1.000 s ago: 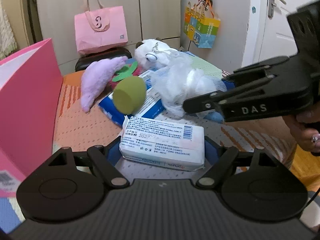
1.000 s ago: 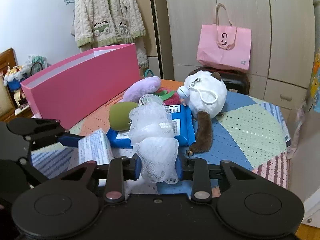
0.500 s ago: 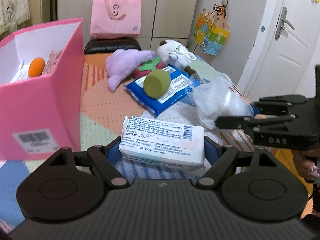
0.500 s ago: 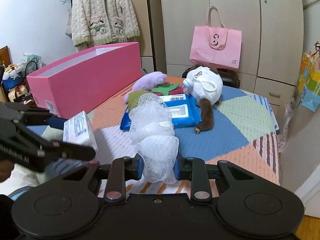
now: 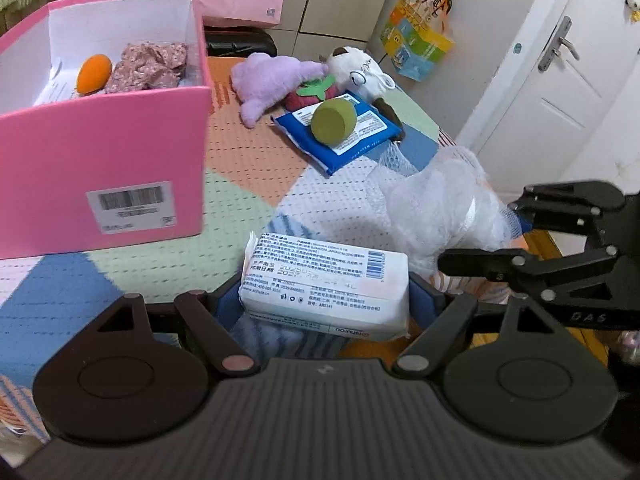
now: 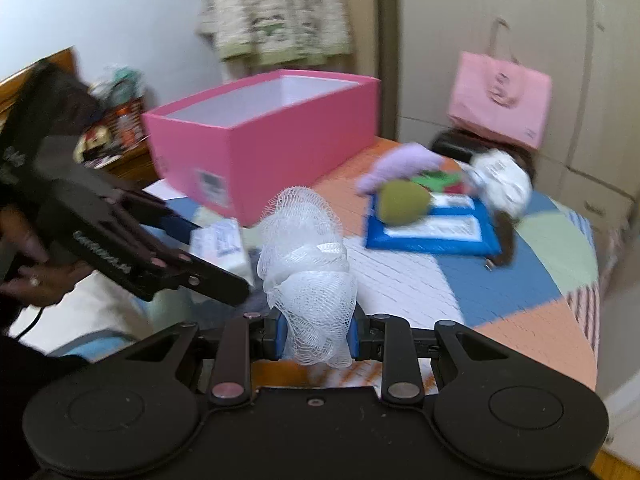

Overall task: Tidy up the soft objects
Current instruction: 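Carry the wipes and mesh puff into the pink box and release both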

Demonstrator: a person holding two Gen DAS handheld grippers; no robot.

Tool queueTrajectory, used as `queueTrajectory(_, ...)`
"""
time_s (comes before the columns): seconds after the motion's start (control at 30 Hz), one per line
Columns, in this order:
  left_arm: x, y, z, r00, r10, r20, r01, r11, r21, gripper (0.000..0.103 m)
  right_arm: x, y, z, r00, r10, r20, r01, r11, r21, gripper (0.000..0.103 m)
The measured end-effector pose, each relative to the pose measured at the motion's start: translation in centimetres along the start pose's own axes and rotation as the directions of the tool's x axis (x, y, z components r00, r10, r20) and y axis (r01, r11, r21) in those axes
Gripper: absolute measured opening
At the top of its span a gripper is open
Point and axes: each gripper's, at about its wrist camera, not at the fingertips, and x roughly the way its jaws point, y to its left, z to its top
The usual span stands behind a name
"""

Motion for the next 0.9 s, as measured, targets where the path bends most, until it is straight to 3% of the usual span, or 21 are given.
queueTrajectory(0.13,-2.0,0.8,0.1,1.0,0.012,0.011,-0.012,1.0,0.029,0.081,-0.4,1.5,1.7,0.999,0.031,-0.017,-0.032,0.998,-0.045,0.033)
queueTrajectory(0.33,-4.8,2.8,0.8,0.999,-0.036,0.005,0.036,0.999,0.004,0.081,-0.9,3.3,4.5,0.995,0.102,-0.012,-0.103,0.99,-0.094,0.033)
queueTrajectory(0.63,-8.3,5.6,3.6,0.995,-0.027,0.094,0.022,0.998,0.057,0.081,-0.1,4.5,8.4,0.983,0.18,0.033,-0.176,0.98,-0.097,0.034)
queueTrajectory(0.9,-9.7,7.9,6.4,0.983,-0.017,0.183,0.006,0.998,0.061,0.081,1.5,5.0,11.8,0.985,0.145,0.092,-0.131,0.981,-0.144,0.034)
